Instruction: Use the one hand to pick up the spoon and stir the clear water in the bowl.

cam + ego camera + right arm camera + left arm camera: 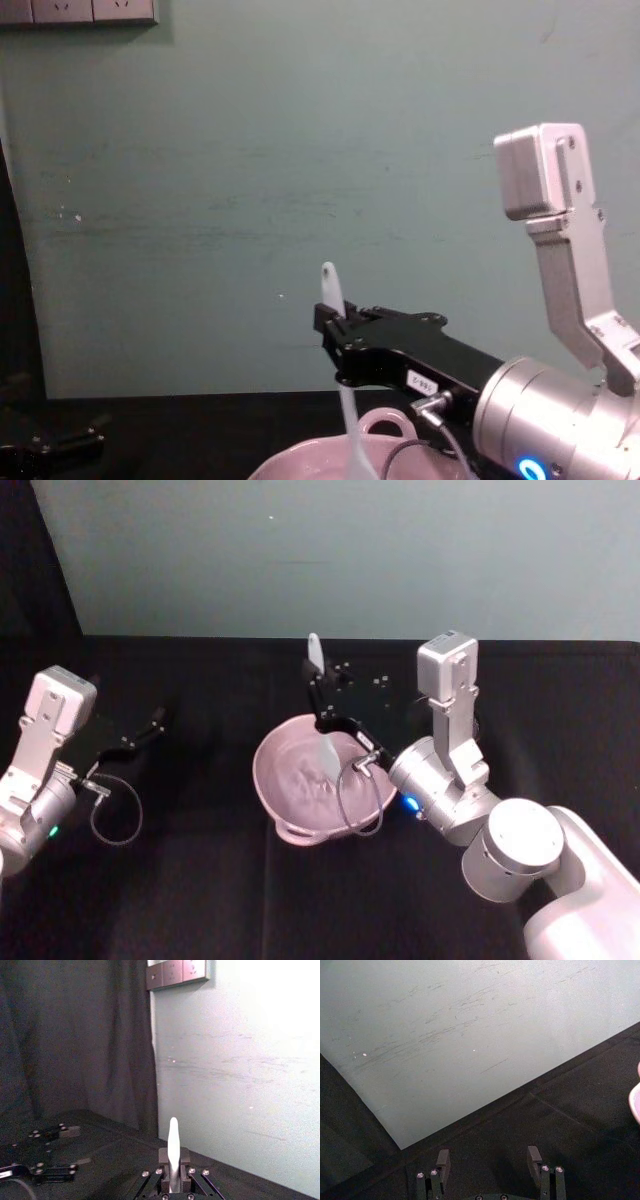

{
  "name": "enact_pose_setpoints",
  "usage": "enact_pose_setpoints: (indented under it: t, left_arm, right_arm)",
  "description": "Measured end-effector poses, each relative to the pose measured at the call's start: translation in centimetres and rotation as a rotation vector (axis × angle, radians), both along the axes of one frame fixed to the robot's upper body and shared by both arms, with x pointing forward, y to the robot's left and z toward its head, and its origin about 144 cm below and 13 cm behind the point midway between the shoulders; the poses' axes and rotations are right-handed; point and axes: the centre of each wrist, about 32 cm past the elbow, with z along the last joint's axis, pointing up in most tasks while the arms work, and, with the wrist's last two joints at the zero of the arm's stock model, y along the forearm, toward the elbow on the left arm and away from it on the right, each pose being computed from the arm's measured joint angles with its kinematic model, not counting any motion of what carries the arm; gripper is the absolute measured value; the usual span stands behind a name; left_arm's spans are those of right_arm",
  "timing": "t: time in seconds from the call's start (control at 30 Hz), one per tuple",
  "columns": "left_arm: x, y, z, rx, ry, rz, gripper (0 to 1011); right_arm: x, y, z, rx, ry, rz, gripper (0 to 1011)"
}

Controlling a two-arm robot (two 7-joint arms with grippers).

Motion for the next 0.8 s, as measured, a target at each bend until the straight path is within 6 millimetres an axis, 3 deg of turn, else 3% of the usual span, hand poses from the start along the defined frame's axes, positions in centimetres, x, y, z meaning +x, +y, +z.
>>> enact_pose_setpoints:
  t: [0.4,0.8]
  left_arm:
    - [0.0,0.0,0.0,0.0,0.0,0.0,1011]
    - [0.0,0.0,0.0,0.0,0.0,0.0,1011]
  right_arm:
    - [-0.6,-2.2,0.2,-0.024,-0.019,-0.046,125]
    - [-3.0,-4.5,1.1,-0.03,0.011,-0.022,125]
